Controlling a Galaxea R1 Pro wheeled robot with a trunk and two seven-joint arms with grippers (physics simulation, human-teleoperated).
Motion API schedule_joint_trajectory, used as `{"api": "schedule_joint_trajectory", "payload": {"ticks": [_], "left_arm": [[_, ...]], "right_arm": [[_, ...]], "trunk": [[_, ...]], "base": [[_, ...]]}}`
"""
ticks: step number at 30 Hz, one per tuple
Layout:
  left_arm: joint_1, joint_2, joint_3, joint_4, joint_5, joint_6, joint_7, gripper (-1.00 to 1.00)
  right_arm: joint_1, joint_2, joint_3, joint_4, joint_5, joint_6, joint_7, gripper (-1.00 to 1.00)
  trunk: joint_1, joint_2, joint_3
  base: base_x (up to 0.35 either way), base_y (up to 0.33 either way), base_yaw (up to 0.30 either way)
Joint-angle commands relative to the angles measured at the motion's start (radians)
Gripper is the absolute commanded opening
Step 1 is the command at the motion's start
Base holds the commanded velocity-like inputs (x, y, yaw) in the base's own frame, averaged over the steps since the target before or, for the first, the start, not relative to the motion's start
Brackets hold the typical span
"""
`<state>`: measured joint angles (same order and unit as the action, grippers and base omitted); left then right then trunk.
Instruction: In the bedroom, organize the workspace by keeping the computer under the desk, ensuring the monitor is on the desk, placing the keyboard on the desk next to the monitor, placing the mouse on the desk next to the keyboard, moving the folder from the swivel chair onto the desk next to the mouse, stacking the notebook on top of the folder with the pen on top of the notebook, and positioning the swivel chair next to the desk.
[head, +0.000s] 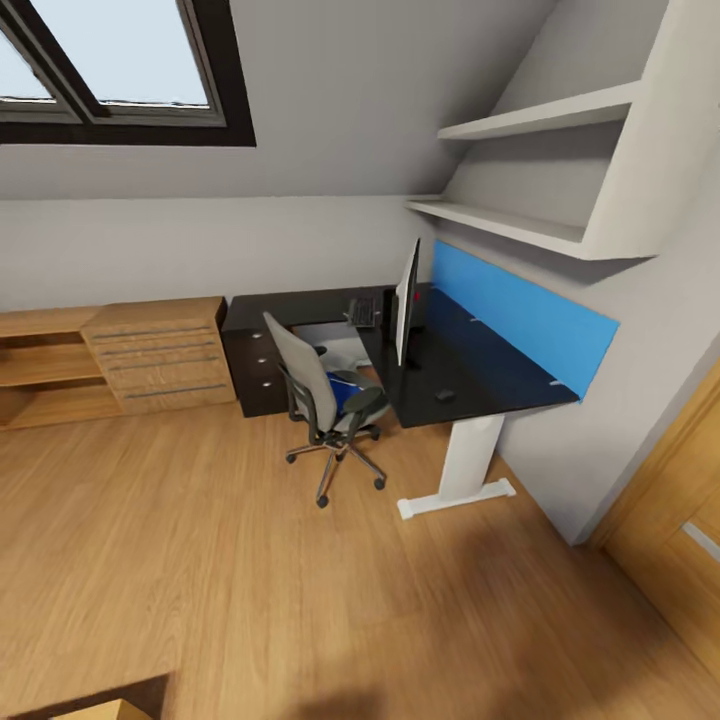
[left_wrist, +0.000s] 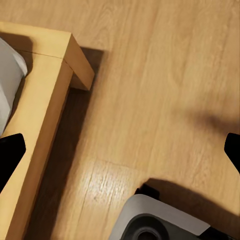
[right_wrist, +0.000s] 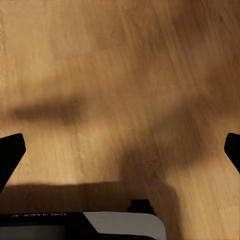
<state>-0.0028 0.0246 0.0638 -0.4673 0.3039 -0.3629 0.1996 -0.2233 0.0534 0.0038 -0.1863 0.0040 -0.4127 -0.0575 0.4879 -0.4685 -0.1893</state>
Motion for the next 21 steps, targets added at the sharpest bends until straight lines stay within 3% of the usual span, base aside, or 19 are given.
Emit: {"api": "schedule_joint_trajectory", "payload": {"ticks": [1,10,21], "left_arm": [[0.0,0.0,-0.002,-0.001,0.008,-0.007,0.001,1.0],[0.0,-0.007,-0.002,-0.001,0.008,-0.016,0.001,1.0],[0.0,-0.008,-0.004,0.0,0.009,-0.016,0.001,1.0]], "right_arm": [[-0.001,0.0,0.001,0.001,0.0,-0.003,-0.004,1.0],[-0.001,0.0,0.001,0.001,0.0,-0.003,-0.004,1.0],[-0.001,0.0,0.001,0.001,0.001,-0.004,-0.004,1.0]], "trunk": [[0.0,-0.002,0.0],[0.0,-0.002,0.014],[0.0,-0.002,0.031]], "base": [[0.001,0.001,0.044],[0.026,0.012,0.014],[0.267,0.059,0.001]]}}
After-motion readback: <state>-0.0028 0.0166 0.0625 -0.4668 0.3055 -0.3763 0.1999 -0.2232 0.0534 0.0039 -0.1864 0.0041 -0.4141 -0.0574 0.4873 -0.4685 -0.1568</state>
